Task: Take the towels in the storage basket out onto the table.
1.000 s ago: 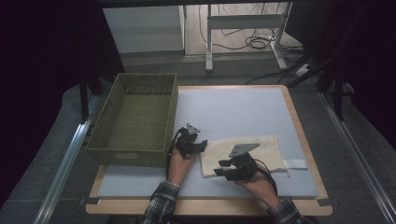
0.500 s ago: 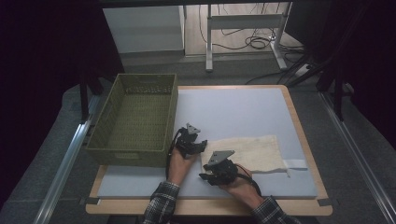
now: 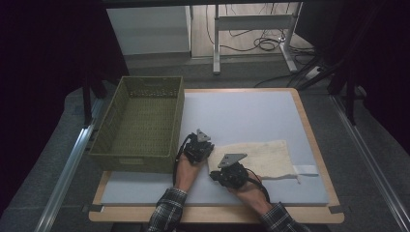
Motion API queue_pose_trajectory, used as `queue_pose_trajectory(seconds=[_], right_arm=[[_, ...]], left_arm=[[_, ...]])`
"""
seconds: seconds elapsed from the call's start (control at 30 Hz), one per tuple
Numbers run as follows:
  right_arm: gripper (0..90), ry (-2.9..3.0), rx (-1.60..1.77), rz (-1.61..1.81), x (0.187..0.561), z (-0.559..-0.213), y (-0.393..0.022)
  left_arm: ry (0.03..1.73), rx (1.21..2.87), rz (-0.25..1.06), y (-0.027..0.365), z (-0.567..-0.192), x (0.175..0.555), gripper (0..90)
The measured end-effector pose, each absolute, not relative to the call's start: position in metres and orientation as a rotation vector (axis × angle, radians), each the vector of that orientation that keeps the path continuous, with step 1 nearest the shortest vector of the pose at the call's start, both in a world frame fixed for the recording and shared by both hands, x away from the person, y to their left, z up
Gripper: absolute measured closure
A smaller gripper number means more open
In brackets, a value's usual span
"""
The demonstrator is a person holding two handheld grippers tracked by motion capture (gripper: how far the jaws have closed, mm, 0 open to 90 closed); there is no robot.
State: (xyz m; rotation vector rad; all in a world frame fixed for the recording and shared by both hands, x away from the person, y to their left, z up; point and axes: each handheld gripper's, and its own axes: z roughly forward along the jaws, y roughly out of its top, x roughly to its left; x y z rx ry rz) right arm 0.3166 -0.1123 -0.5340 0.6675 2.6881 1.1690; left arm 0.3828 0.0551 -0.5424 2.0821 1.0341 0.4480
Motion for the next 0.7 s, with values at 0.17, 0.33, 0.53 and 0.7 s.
queue_pose_trajectory(seconds=[0.17, 0.33, 0.53, 0.7], right_arm=[[84.9, 2.692, 0.654, 1.167, 0.315, -0.531, -0.112], [84.8, 2.666, 0.676, 1.228, 0.314, -0.523, -0.12], [84.8, 2.602, 0.677, 1.264, 0.311, -0.505, -0.139], [84.8, 2.556, 0.701, 1.279, 0.311, -0.496, -0.161]], left_arm=[[1.043, 2.046, 0.473, 0.055, -0.538, 0.382, 86.7], [0.998, 2.014, 0.47, 0.049, -0.524, 0.382, 86.7], [0.96, 1.988, 0.442, 0.04, -0.512, 0.388, 86.6], [0.909, 1.967, 0.414, 0.029, -0.504, 0.393, 86.3]])
